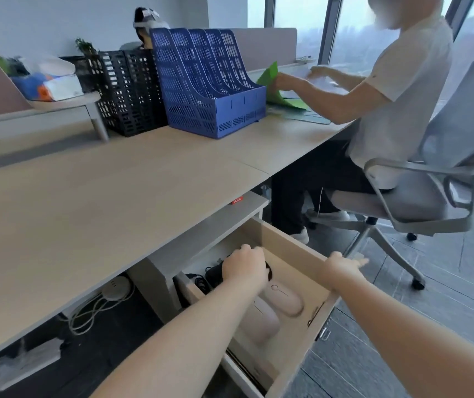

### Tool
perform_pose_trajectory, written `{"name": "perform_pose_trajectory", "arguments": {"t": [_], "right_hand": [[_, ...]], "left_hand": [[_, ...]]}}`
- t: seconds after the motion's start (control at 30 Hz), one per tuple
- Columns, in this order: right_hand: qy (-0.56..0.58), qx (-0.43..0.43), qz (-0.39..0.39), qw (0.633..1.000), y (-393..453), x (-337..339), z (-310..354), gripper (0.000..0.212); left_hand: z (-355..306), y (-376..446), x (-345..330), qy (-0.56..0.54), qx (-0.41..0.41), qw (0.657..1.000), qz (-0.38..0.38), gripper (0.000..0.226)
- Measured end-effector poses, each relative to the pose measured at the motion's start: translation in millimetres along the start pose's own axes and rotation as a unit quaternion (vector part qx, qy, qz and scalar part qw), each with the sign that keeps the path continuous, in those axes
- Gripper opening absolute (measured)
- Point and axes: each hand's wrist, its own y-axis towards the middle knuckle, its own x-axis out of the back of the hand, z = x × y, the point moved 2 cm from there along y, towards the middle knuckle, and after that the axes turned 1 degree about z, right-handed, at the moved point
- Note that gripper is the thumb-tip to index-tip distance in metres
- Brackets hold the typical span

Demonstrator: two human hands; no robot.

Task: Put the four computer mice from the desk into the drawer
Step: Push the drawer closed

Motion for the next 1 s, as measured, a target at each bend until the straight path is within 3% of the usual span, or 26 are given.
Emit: {"name": "perform_pose_trajectory", "arguments": {"t": [0.13,0.27,0.4,0.5,0.6,0.67,0.73,0.83,0.9,0.93,1.0], "right_hand": [[0.064,0.006,0.01,0.998,-3.1,6.0,8.2,0.055],[0.118,-0.003,0.018,0.993,-0.7,8.7,30.2,0.06],[0.18,0.009,0.031,0.983,1.2,7.1,55.0,0.062],[0.236,0.017,0.032,0.971,-0.2,5.0,73.3,0.077],[0.26,0.043,0.008,0.965,7.0,-1.5,89.4,0.071],[0.232,0.067,0.009,0.97,10.2,-10.0,99.3,0.052],[0.171,0.091,0.023,0.981,7.5,-16.6,109.9,0.013],[0.208,0.113,0.061,0.97,-4.5,-31.8,132.2,0.025],[0.103,0.112,0.096,0.984,-19.8,-35.3,146.4,0.044],[0.007,0.161,0.104,0.982,-20.6,-41.8,150.4,0.048],[-0.053,0.182,0.086,0.978,-23.7,-48.6,153.1,0.041]], "left_hand": [[13.5,0.2,41.5,0.02,-0.079,0.989,-0.121,0.024],[44.2,13.0,84.2,0.028,-0.094,0.974,-0.206,0.033],[85.8,31.9,111.5,0.022,-0.029,0.984,-0.176,0.043],[117.1,43.9,117.3,0.013,0.02,0.99,-0.138,0.048],[141.9,50.9,116.2,0.0,0.048,0.99,-0.134,0.047],[155.3,54.8,112.7,-0.01,0.064,0.99,-0.127,0.05],[166.4,59.2,108.1,-0.017,0.077,0.991,-0.111,0.056],[178.0,64.7,100.6,-0.017,0.084,0.991,-0.098,0.061],[185.2,67.3,97.0,-0.006,0.093,0.99,-0.104,0.061],[189.6,67.9,96.1,-0.007,0.1,0.989,-0.108,0.061],[198.8,69.0,95.7,-0.022,0.116,0.987,-0.113,0.062]]}}
